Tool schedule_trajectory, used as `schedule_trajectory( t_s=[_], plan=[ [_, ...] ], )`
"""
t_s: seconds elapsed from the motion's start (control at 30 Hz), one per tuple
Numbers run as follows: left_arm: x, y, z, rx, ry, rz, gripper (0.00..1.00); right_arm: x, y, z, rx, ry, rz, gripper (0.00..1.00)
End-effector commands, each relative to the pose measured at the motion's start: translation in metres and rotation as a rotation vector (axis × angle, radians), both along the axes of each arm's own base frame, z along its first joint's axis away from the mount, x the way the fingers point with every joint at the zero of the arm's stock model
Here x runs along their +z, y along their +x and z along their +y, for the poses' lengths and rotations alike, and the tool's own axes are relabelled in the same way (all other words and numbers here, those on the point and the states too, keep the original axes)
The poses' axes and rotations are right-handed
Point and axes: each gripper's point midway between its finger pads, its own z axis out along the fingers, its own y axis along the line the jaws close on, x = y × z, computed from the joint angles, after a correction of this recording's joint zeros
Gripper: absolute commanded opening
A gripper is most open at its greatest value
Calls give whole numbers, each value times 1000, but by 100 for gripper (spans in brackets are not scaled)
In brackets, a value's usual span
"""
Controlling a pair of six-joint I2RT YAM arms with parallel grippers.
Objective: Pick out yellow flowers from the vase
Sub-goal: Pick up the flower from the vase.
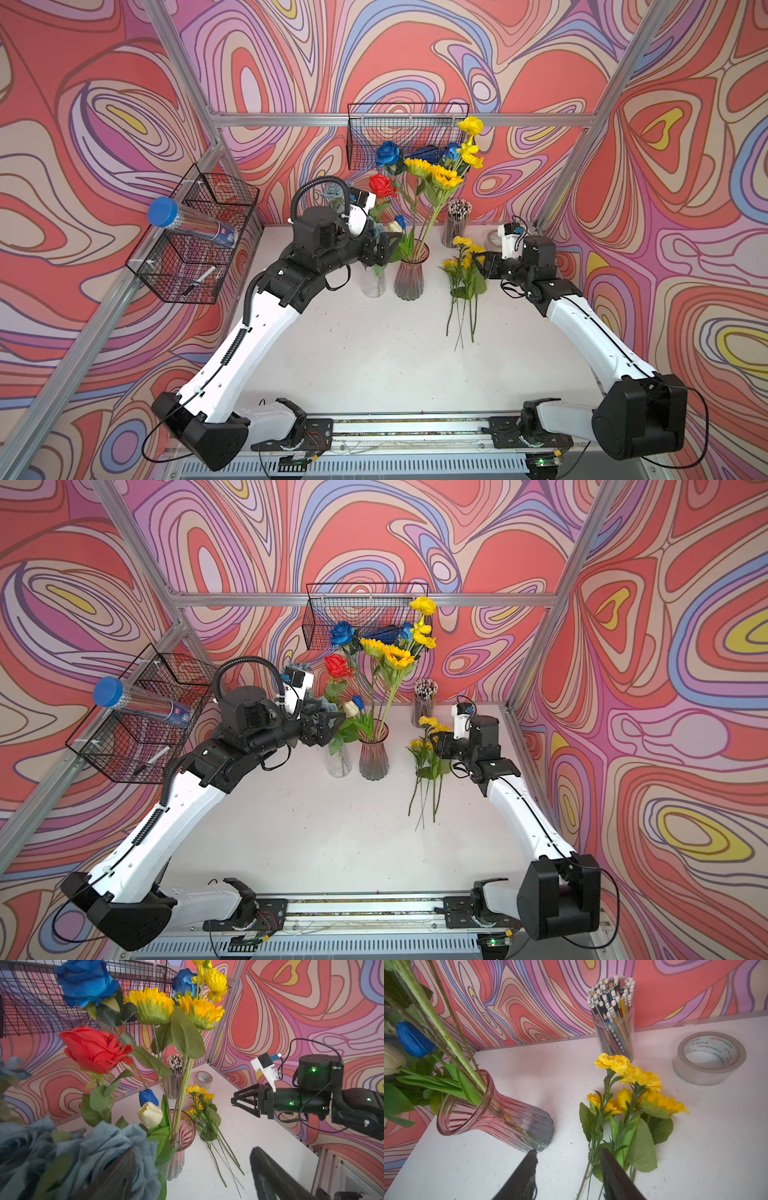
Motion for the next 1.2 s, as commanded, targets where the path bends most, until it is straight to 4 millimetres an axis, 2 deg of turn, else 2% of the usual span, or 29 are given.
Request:
schedule_trajectory(
  t_s=[0.0, 0.17, 0.4, 0.83, 1.17],
  plan=[
    [7, 15, -12, 10, 29, -17, 86, 6, -1, 0, -3, -3, -27, 53],
    [14, 47, -30, 88, 70, 5, 84, 6, -2, 0, -3, -3, -26, 53],
    [1, 87, -43, 228, 128, 98, 77, 10, -3, -1, -8, 0, -30, 53],
    [-22, 124, -59, 308, 169, 140, 61, 11, -3, 0, -8, 4, -31, 54],
    [-43, 137, -72, 289, 185, 158, 49, 11, -3, 0, -6, 5, -26, 54]
  ],
)
